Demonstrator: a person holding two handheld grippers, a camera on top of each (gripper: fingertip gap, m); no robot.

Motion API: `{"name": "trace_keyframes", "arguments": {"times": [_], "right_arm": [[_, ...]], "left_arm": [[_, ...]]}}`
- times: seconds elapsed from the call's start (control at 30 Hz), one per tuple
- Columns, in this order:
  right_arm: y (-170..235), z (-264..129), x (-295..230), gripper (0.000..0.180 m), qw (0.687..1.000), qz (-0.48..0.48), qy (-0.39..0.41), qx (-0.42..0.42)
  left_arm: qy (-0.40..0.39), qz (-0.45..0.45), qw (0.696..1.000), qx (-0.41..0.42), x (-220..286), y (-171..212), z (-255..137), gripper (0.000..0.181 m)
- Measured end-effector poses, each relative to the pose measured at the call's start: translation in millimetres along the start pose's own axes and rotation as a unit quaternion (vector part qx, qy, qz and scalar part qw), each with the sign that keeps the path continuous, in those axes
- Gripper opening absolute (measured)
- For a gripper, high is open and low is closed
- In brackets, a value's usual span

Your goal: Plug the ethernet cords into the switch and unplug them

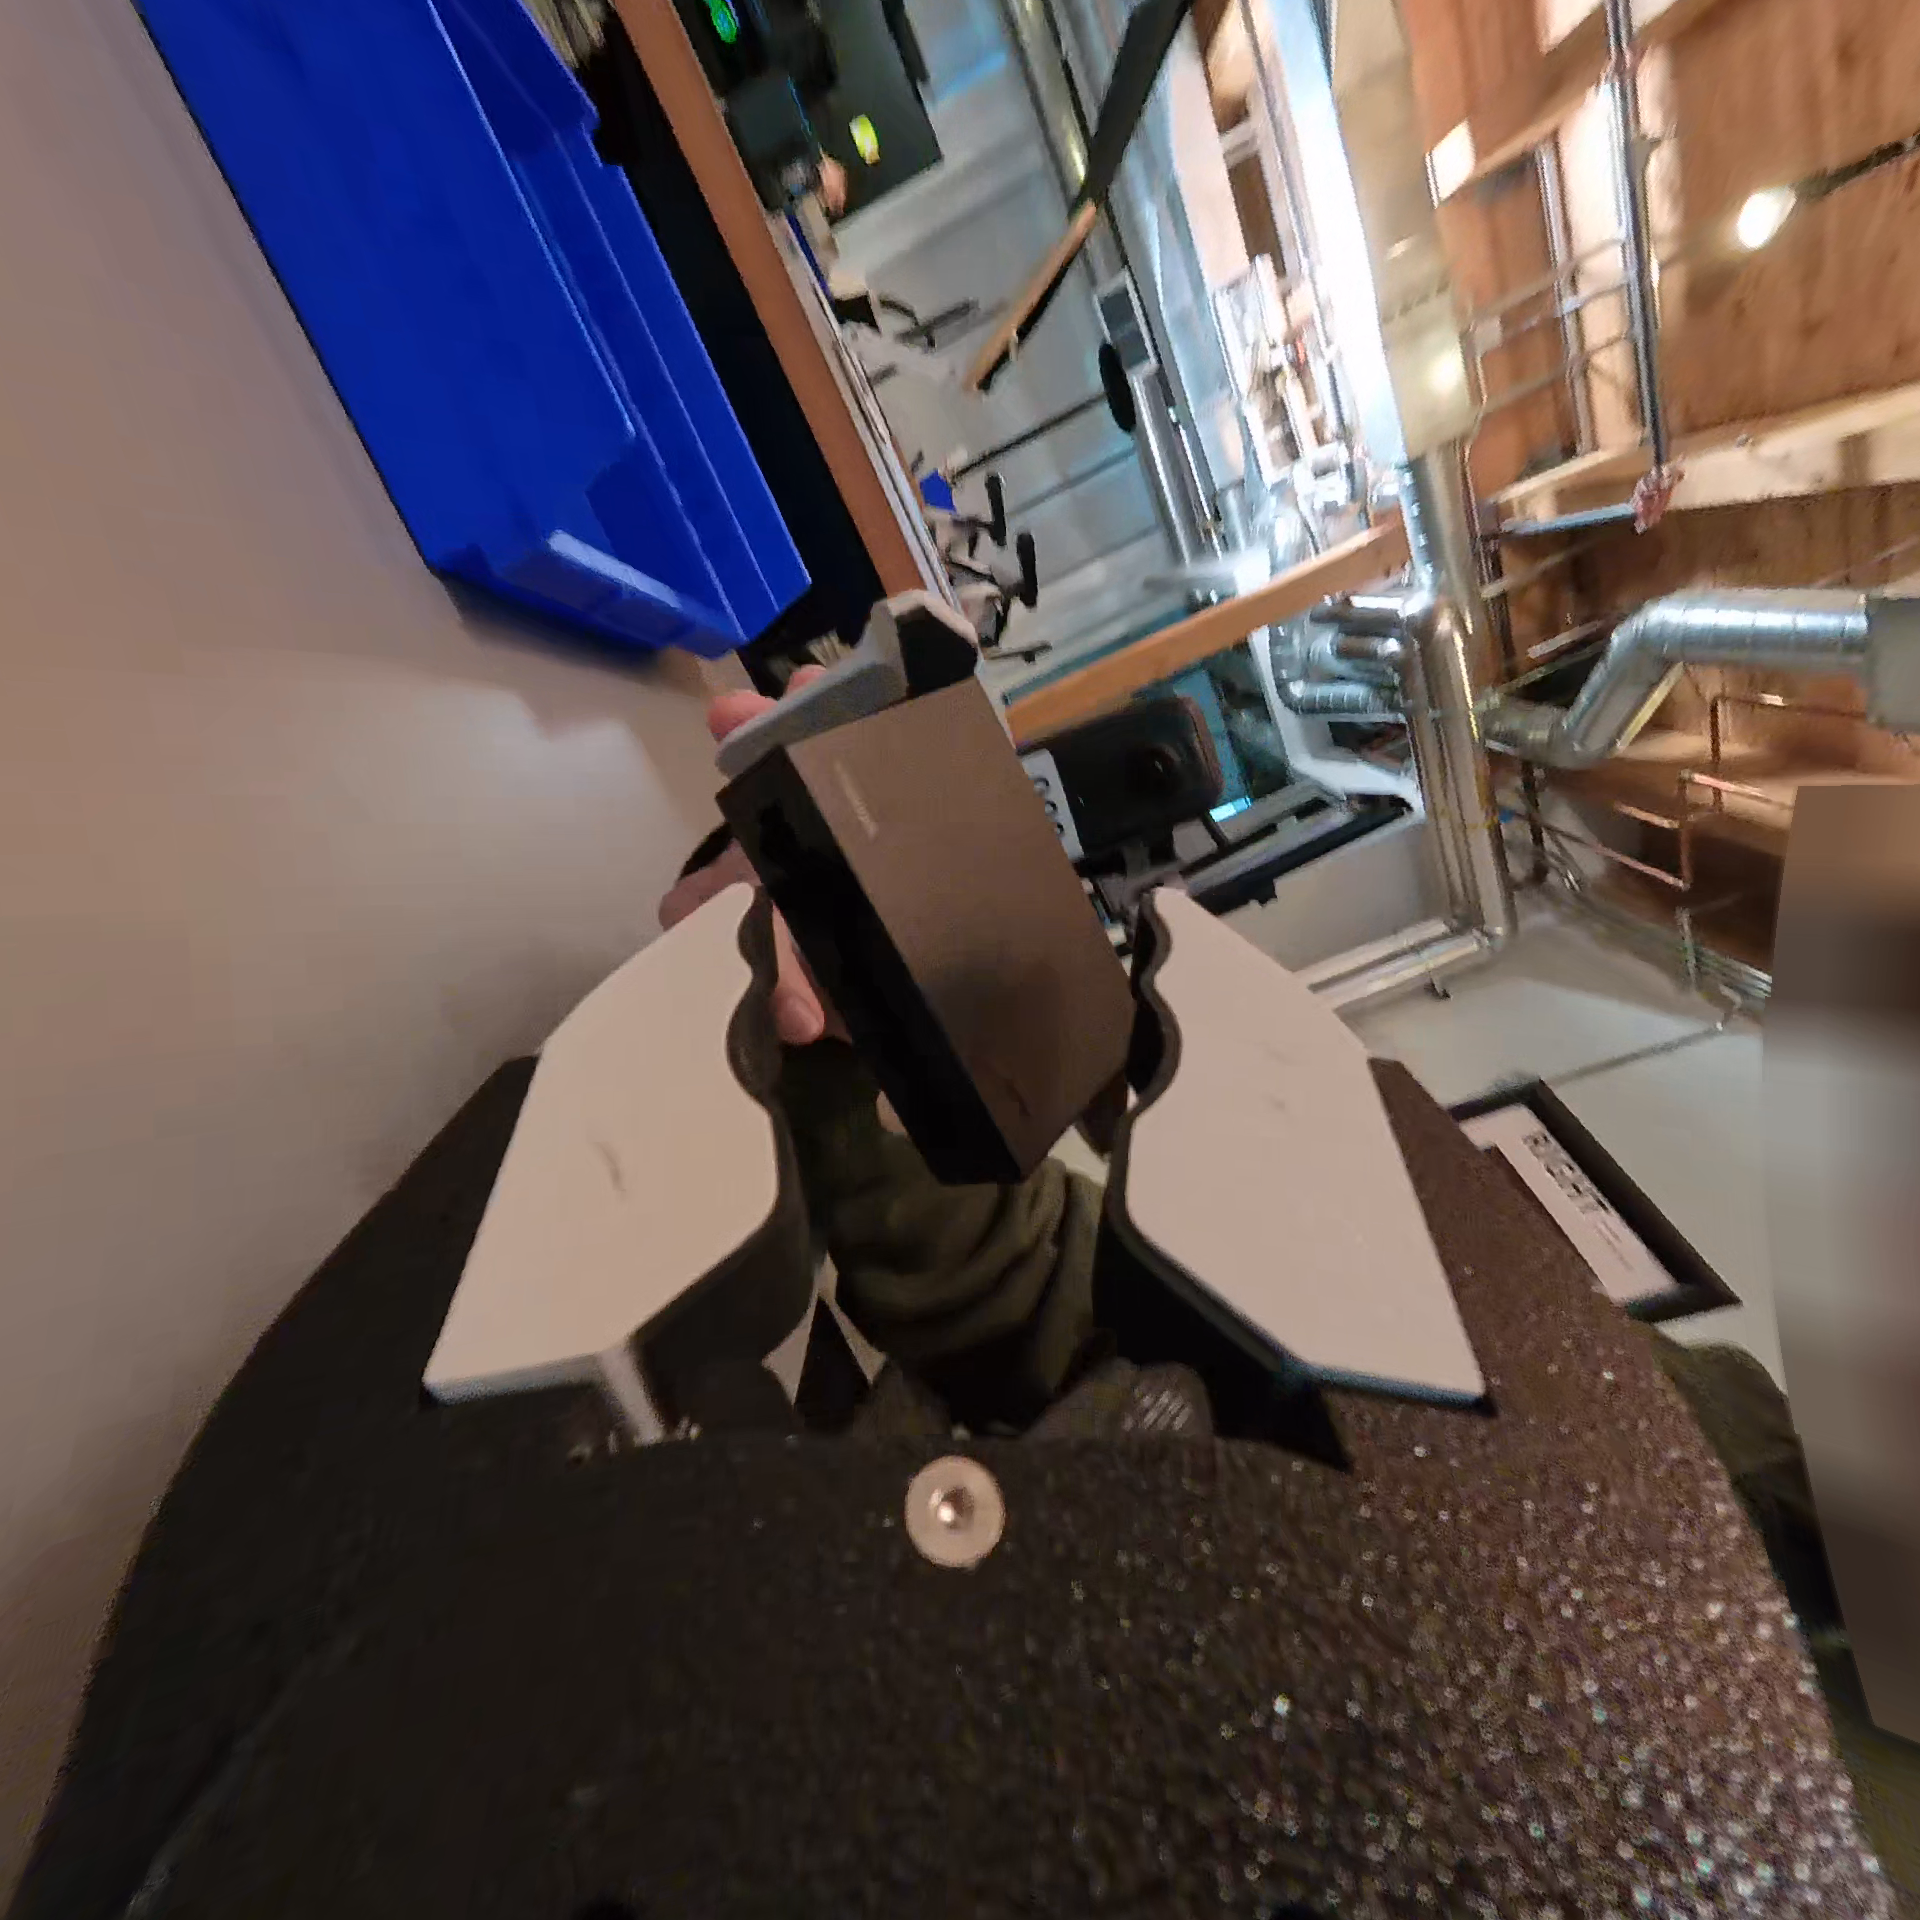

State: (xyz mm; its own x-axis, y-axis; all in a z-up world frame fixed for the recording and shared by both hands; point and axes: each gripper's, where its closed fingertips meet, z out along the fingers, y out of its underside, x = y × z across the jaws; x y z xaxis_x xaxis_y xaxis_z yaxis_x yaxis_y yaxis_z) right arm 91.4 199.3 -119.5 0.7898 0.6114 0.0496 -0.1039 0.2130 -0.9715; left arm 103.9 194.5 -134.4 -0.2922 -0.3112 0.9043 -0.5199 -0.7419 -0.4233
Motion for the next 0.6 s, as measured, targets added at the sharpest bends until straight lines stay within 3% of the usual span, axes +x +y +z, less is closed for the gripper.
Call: {"name": "trace_keyframes", "arguments": {"times": [0.1, 0.2, 0.27, 0.33, 0.5, 0.6], "right_arm": [[-1.3, -1.2, -4.9, 0.104, 1.0, 0.011, -0.027, 0.007], [-8.8, -1.0, -10.1, 0.102, 0.999, 0.01, -0.04, 0.03], [-7.8, 0.1, -11.4, 0.102, 0.999, 0.016, -0.042, 0.024], [-6.5, -0.2, -12.1, 0.102, 0.998, 0.022, -0.046, 0.027], [-21.4, -6.2, -7.4, 0.102, 0.99, 0.08, -0.056, 0.099], [-16.1, -6.5, -2.8, 0.101, 0.99, 0.084, -0.042, 0.103]], "left_arm": [[0.011, -0.014, 0.999, -0.028, -4.3, 10.2, 6.1, 0.066], [0.084, -0.062, 0.993, -0.054, -3.9, 24.0, 15.5, 0.06], [0.147, -0.11, 0.982, -0.041, -3.5, 25.4, 18.4, 0.064], [0.203, -0.146, 0.968, -0.022, -1.1, 25.5, 20.1, 0.056], [0.294, -0.177, 0.939, 0.028, 4.8, 18.0, 20.0, 0.06], [0.272, -0.133, 0.952, 0.041, 6.6, 13.2, 23.7, 0.046]]}}
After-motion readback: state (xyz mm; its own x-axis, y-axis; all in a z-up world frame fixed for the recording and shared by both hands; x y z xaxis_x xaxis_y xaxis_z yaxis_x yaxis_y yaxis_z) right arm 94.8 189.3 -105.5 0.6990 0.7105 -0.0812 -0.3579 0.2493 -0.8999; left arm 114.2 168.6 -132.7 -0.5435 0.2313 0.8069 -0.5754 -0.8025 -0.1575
